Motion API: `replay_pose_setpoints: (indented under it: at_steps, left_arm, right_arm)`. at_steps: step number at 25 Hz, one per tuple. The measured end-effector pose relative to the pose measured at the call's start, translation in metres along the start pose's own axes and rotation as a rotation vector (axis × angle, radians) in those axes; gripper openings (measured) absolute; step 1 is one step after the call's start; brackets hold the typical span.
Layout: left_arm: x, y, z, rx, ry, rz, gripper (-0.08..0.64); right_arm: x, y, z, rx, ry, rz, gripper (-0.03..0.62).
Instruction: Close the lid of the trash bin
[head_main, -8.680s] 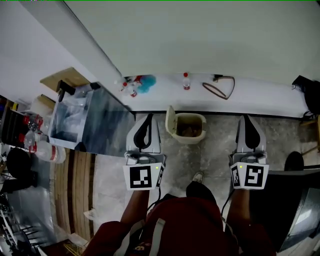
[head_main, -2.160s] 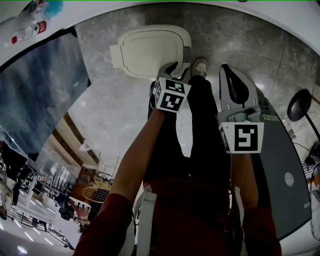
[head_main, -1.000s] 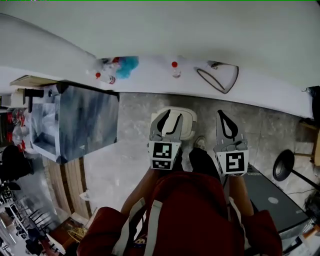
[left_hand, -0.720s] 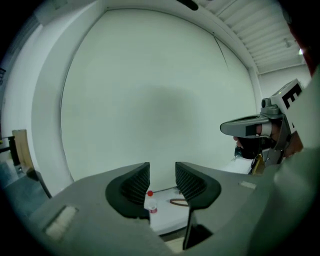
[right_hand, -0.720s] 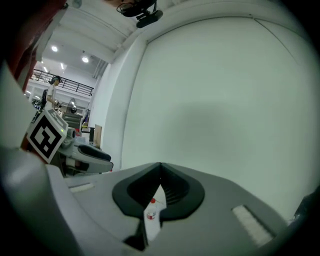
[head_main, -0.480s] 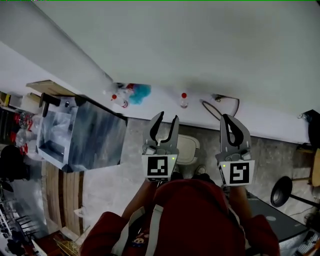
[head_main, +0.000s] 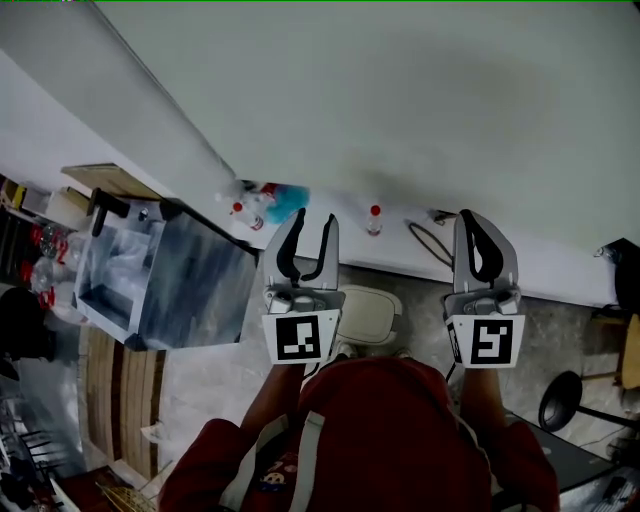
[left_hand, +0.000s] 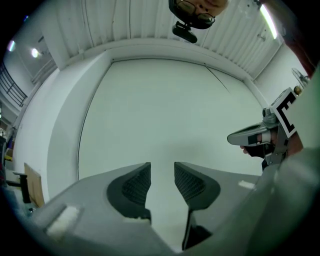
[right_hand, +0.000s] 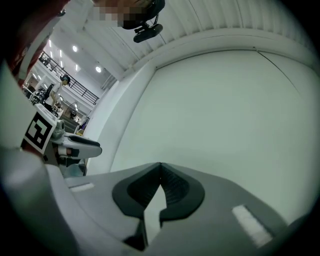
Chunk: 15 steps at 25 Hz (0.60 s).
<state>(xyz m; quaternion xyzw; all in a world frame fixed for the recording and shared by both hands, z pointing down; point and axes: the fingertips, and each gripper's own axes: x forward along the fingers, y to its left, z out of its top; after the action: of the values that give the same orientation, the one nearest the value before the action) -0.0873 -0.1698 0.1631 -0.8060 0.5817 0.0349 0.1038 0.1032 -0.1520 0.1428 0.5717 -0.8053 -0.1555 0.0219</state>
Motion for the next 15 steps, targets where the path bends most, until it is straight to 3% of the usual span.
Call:
replay_pose_setpoints:
  at_steps: [4,9,15]
  left_arm:
    - [0.0030,0.0017,0.0077,0.026,-0.021,-0.004,0.147]
    - [0.0051,-0.0017,0.0047,0.039,-0.007,-0.004,0.074]
    - [0.0017,-0.0052,-0.0008,0.031,0.007,-0.001,0.006]
  right_arm:
    - [0.0039,0.0012,-0.0030,-0.011,-0.004,0.003,0.000]
    - [0.0037,0.0025,-0.0050,0.090,-0.012,0.004,0.000]
    - [0.0014,0.0053,-0.0085,0.047,0.004,0.010,0.000]
